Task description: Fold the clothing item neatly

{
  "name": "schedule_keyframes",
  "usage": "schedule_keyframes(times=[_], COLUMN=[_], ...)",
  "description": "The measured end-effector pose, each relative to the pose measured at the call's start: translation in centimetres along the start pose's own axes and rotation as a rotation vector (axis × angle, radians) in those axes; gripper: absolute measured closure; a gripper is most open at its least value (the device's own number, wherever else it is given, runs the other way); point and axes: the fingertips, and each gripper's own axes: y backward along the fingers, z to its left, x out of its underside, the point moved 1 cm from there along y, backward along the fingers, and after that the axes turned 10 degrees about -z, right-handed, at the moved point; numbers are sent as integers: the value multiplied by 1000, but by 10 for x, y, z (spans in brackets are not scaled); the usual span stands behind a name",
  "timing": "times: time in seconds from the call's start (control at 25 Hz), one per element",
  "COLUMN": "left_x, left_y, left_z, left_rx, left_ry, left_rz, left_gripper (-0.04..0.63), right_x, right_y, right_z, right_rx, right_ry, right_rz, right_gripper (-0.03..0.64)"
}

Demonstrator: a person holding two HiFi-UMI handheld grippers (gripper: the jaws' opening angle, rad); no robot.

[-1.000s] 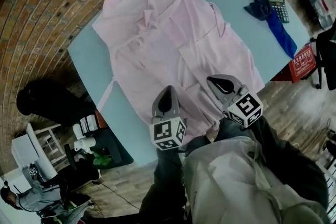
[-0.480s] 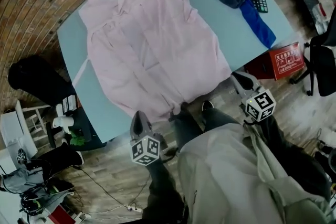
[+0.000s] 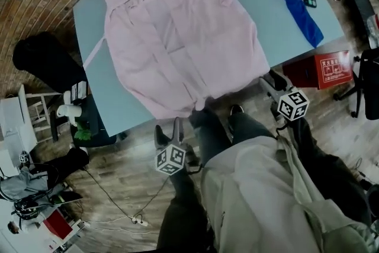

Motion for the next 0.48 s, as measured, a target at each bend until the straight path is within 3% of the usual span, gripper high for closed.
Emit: schedule_keyframes(times=[0.08,0.32,0.44,0.48], left_x=[15,32,49,55], left_y=[-8,-38,-47,-50], left_z=[7,15,-9,-13], left_rx=[61,170,235,223], left_ry=[34,81,55,46], left_rz=[24,96,151,171], left_gripper=[62,43,44,68], right_x=[2,7,12,13], right_y=[-9,-29,-37,-39], right_z=[-4,5,12,16], right_rx=[-29,-84,-104,-113], right_ry=[16,102,136,154], right_rz=[-3,83,142,164], right_gripper=[387,393,440,492])
